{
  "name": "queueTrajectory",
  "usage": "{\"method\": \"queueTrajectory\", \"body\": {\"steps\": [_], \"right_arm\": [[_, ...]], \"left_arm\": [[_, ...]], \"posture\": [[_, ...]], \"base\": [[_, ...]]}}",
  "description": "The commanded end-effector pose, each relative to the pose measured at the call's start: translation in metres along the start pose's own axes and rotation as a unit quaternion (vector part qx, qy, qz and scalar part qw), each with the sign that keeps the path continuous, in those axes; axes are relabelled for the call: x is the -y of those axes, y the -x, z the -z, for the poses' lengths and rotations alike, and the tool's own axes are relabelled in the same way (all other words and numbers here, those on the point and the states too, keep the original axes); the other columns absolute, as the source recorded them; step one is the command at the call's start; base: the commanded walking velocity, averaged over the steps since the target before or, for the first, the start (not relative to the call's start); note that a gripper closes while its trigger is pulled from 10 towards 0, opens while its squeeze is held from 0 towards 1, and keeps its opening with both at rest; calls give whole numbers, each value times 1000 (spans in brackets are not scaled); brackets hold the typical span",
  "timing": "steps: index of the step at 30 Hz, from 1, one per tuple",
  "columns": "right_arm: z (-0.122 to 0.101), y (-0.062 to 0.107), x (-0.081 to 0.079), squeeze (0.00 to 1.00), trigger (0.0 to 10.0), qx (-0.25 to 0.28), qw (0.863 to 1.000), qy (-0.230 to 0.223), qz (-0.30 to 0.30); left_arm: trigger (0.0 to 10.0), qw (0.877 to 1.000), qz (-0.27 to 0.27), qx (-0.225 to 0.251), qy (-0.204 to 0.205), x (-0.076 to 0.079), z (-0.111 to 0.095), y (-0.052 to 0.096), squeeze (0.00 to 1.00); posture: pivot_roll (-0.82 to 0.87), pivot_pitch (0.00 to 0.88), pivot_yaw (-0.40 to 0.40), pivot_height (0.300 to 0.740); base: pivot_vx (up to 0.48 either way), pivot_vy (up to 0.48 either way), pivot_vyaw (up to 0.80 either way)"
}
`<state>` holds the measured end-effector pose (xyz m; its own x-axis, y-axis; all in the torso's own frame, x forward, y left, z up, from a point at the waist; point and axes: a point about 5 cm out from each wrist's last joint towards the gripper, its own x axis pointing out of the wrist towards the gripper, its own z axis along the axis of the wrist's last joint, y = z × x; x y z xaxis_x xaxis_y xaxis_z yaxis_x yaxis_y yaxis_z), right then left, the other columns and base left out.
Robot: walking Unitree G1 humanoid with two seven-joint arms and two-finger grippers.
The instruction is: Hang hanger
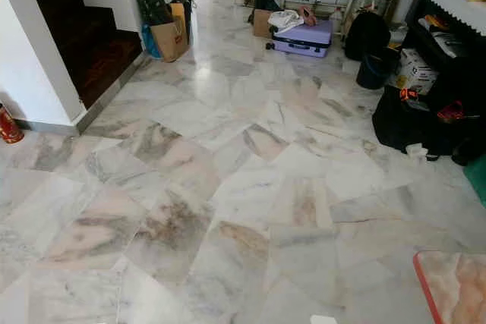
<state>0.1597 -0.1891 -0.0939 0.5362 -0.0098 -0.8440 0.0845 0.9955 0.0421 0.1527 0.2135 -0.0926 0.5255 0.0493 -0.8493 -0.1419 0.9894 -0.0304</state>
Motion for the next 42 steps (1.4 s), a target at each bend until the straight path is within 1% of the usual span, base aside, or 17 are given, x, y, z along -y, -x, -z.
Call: {"method": "queueTrajectory", "body": {"steps": [1,2,3,5,6,7,8,9,11,14,17,19,23,27,34,36,42], "right_arm": [[-58,-6,-16,0,10000,77,993,-26,-85],[-52,-6,-18,0,10000,66,994,-16,-86],[-52,-6,-18,0,10000,66,994,-16,-86],[-37,-5,-14,0,10000,44,996,-37,-73],[-37,-5,-14,0,10000,44,996,-37,-73],[-34,-5,-10,0,10000,39,996,-38,-67],[-31,-3,1,0,10000,31,998,-33,-52],[-31,-3,1,0,10000,31,998,-33,-52],[-28,-1,14,0,10000,25,998,-38,-37],[-22,2,31,0,10000,14,999,-44,-18],[-18,4,37,0,10000,8,999,-43,-14],[-17,4,37,0,10000,7,999,-44,-17],[-8,4,31,0,10000,-12,1000,-22,-16],[-6,3,27,0,10000,-17,1000,-15,-17],[-7,3,27,0,10000,-16,1000,-27,-5],[-3,4,30,0,10000,-19,999,-32,1],[-8,2,24,0,10000,-20,999,-33,-2]], "left_arm": [[10000,998,-5,63,26,-25,-39,1,0],[10000,998,-4,56,27,-24,-34,1,0],[10000,998,-4,56,27,-24,-34,1,0],[10000,998,-13,50,47,-22,-26,2,0],[10000,998,-13,50,47,-22,-26,2,0],[10000,997,-16,49,52,-21,-23,1,0],[10000,997,-22,45,53,-17,-19,1,0],[10000,997,-22,45,53,-17,-19,1,0],[10000,997,-18,45,56,-11,-17,0,0],[10000,999,0,42,34,-4,-18,-1,0],[10000,999,6,43,3,-2,-20,-2,0],[10000,999,0,41,3,-2,-21,-2,0],[10000,999,-14,42,3,-7,-23,-1,0],[10000,999,-23,38,9,-10,-21,-1,0],[10000,999,-29,28,-4,-13,-16,0,0],[10000,999,-26,25,-16,-13,-15,0,0],[10000,999,-24,28,-31,-14,-17,0,0]], "posture": [[119,0,-58,740],[119,0,-58,740],[119,0,-58,740],[112,0,-52,740],[112,0,-52,740],[116,0,-42,740],[123,0,-38,740],[123,0,-38,740],[140,0,-40,740],[138,0,-46,740],[127,0,-50,740],[129,0,-50,740],[126,0,-49,740],[118,0,-41,740],[99,0,-26,740],[94,0,-20,740],[120,0,-29,740]], "base": [[0,0,0],[0,0,0],[0,0,0],[0,0,0],[0,0,0],[0,0,0],[0,0,0],[0,0,0],[0,0,-394],[0,0,-781],[0,0,-781],[0,0,-781],[0,0,-781],[0,0,-778],[0,0,-769],[0,0,-769],[0,0,-770]]}}
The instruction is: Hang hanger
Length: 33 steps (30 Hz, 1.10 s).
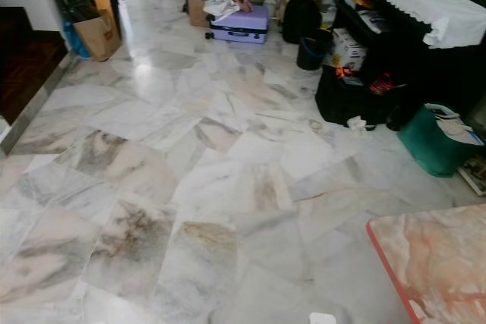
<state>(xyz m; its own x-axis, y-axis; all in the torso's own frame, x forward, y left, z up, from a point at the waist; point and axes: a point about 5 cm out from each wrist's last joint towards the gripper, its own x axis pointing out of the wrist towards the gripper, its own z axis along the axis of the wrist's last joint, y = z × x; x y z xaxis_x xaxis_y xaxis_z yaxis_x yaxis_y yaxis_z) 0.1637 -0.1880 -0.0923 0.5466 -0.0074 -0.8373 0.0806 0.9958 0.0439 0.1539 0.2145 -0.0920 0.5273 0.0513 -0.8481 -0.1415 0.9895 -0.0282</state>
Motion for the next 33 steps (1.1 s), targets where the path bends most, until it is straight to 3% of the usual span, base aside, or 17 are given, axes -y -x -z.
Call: {"method": "queueTrajectory", "body": {"steps": [1,9,16,19,33], "right_arm": [[-4,3,26,0,10000,-26,999,-35,0],[-3,3,24,0,10000,-27,999,-30,-8],[4,5,27,0,10000,-30,999,-31,-6],[5,5,27,0,10000,-31,999,-33,-6],[11,6,28,0,10000,-35,998,-44,-5]], "left_arm": [[10000,999,-23,27,-30,-13,-15,1,0],[10000,999,-30,25,-36,-18,-15,1,0],[10000,999,-38,29,-10,-19,-15,1,0],[10000,999,-39,31,-12,-19,-16,2,0],[10000,998,-25,37,-42,-15,-21,0,0]], "posture": [[120,0,-29,740],[122,0,-27,740],[133,0,-34,740],[132,0,-32,740],[125,0,-18,740]], "base": [[0,0,-769],[0,0,-769],[0,124,-770],[0,480,-775],[0,0,-771]]}}
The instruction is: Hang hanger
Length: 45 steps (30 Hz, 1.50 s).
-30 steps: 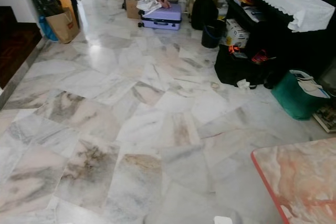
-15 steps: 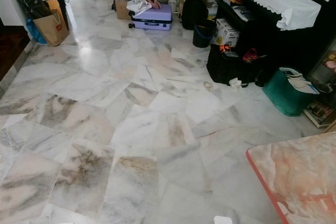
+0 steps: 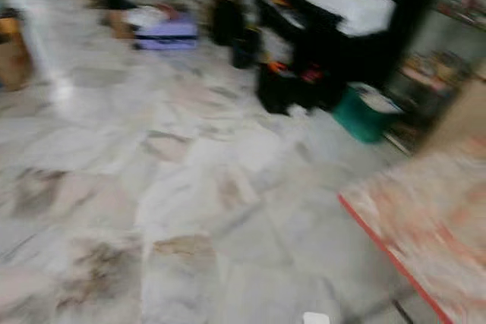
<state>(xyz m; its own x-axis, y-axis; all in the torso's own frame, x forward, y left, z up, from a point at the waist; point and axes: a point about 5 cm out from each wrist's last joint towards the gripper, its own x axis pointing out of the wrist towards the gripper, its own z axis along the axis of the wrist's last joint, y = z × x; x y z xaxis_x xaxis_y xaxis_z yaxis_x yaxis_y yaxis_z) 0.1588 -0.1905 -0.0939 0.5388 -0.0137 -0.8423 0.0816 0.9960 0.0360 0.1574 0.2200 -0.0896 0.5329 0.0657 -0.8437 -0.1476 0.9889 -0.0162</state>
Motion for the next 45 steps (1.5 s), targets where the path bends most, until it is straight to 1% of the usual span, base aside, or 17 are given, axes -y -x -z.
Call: {"method": "queueTrajectory", "body": {"steps": [1,16,31,33,35,36,39,40,42,43,44,45], "right_arm": [[7,5,25,0,10000,-30,998,-46,-8],[6,4,21,0,10000,-28,998,-55,-8],[5,3,18,0,10000,-21,998,-62,-11],[4,3,18,0,10000,-15,997,-73,-10],[3,3,19,0,10000,-3,994,-109,-15],[3,3,18,0,10000,-3,993,-118,-17],[2,3,19,0,10000,4,989,-144,-20],[2,4,19,0,10000,4,989,-147,-17],[2,4,20,0,10000,1,990,-142,-15],[4,4,19,0,10000,-4,991,-130,-16],[5,4,19,0,10000,-10,994,-106,-17],[5,4,19,0,10000,-10,995,-101,-15]], "left_arm": [[10000,998,-18,33,-41,-11,-16,0,0],[10000,998,-20,32,-47,-16,-17,1,0],[10000,998,-26,22,-50,-21,-12,3,0],[10000,998,-27,21,-49,-21,-12,3,0],[10000,998,-27,21,-49,-21,-12,3,0],[10000,998,-27,21,-49,-21,-12,3,0],[10000,998,-28,17,-55,-21,-10,3,0],[10000,998,-28,15,-56,-22,-9,3,0],[10000,998,-29,12,-61,-24,-8,4,0],[10000,997,-29,11,-66,-25,-8,4,0],[10000,997,-28,9,-72,-25,-7,4,0],[10000,997,-28,8,-73,-26,-7,4,0]], "posture": [[125,0,-18,740],[126,0,-1,740],[120,0,7,740],[120,0,6,740],[117,0,6,740],[116,0,7,740],[115,0,5,740],[114,0,5,740],[112,0,5,740],[112,0,5,740],[112,0,5,740],[113,0,4,740]], "base": [[0,0,-769],[0,0,-770],[0,0,-771],[0,0,-716],[0,0,0],[0,0,0],[0,0,0],[0,0,0],[0,0,0],[0,0,0],[0,-446,0],[0,-480,0]]}}
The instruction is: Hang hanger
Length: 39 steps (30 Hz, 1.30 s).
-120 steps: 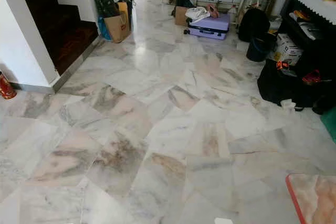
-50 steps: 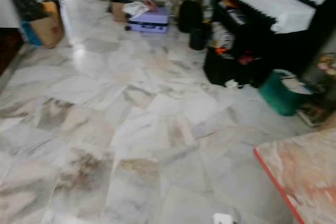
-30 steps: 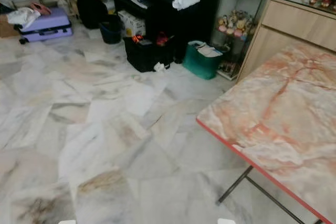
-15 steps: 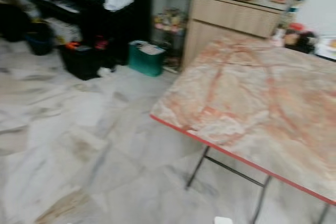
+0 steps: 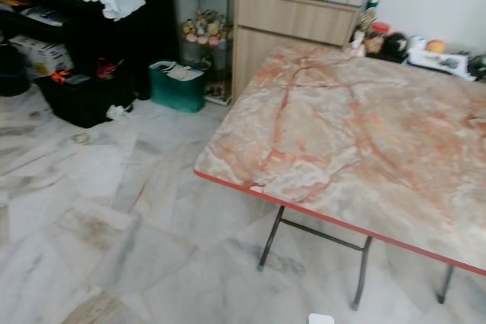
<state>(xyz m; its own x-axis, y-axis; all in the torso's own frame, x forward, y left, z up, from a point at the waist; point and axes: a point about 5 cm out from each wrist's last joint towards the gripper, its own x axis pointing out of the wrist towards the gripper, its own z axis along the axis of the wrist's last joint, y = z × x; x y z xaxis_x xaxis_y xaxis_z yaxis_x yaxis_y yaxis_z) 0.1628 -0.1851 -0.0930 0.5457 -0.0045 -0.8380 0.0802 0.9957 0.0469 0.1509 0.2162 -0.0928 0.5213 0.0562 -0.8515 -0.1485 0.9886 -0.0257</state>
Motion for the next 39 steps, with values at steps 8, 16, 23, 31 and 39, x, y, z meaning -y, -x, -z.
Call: {"method": "queueTrajectory", "body": {"steps": [8,16,23,31,39], "right_arm": [[11,6,25,0,10000,-17,996,-92,-5],[10,6,26,0,10000,-5,995,-102,0],[11,6,26,0,10000,-8,995,-97,1],[12,6,25,0,10000,-14,996,-86,-1],[14,7,27,0,10000,-12,996,-91,7]], "left_arm": [[10000,997,-35,13,-72,-28,-13,4,0],[10000,997,-31,12,-73,-25,-11,3,0],[10000,996,-29,13,-78,-24,-11,3,0],[10000,996,-26,14,-87,-26,-14,3,0],[10000,995,-20,17,-93,-23,-16,2,0]], "posture": [[118,0,-2,740],[115,0,-1,740],[112,0,6,740],[100,0,15,740],[101,0,7,740]], "base": [[0,-480,-560],[0,-480,-139],[0,-480,0],[0,-480,-573],[0,-480,-257]]}}
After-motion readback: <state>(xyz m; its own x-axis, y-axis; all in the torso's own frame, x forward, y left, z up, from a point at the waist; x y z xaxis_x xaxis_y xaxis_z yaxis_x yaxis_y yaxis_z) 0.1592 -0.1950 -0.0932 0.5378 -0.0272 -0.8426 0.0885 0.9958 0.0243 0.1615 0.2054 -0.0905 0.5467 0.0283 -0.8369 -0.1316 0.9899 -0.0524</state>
